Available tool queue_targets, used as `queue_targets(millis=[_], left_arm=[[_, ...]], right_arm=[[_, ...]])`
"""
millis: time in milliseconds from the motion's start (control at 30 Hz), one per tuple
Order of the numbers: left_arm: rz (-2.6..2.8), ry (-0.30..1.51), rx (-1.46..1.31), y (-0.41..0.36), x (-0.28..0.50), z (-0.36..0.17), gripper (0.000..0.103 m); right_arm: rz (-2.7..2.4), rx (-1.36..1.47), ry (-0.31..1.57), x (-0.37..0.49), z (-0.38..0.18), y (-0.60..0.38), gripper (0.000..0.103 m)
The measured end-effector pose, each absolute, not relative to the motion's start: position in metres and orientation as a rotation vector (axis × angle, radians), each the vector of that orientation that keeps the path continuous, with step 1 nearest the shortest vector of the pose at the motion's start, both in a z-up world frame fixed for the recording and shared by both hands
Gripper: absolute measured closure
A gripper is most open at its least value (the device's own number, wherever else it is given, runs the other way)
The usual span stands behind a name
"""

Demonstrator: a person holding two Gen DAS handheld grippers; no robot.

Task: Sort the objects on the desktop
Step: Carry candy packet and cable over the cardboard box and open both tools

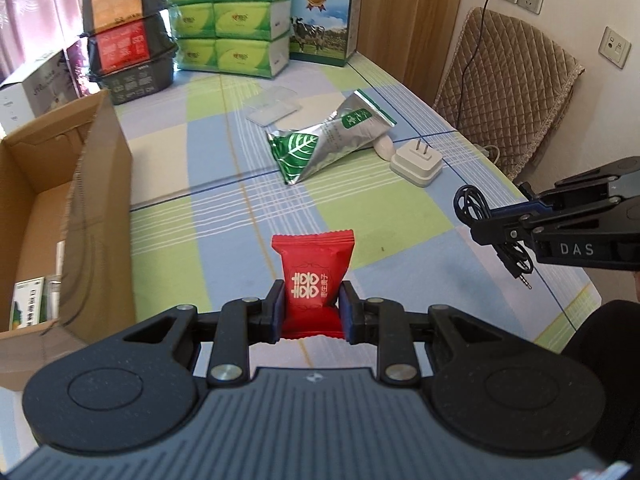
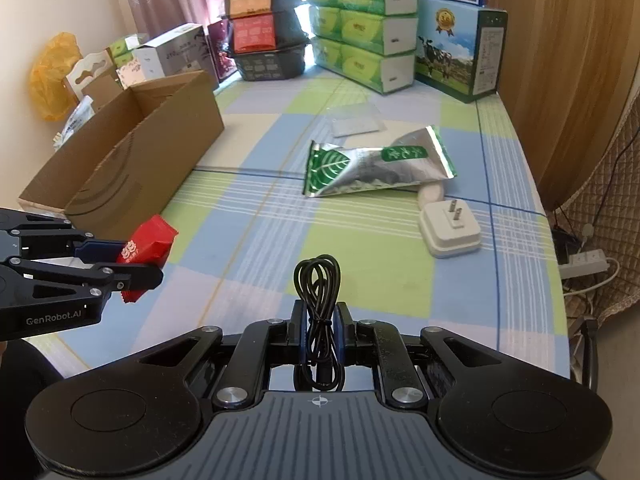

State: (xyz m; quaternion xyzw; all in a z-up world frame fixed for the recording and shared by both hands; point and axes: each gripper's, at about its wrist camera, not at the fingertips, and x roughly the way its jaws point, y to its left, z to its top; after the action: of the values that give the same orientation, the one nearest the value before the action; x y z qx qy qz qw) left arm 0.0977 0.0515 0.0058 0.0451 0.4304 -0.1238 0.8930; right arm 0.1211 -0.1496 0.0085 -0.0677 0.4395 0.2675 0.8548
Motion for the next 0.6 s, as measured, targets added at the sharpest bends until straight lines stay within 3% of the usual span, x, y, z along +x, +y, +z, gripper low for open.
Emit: queue_targets(millis=[600], left_arm=[[-0.198, 0.853, 0.097, 0.092, 0.075, 0.039, 0.08]], right_arm=[[0.64, -0.191, 0.881, 0.097, 0.03, -0.087, 0.093]])
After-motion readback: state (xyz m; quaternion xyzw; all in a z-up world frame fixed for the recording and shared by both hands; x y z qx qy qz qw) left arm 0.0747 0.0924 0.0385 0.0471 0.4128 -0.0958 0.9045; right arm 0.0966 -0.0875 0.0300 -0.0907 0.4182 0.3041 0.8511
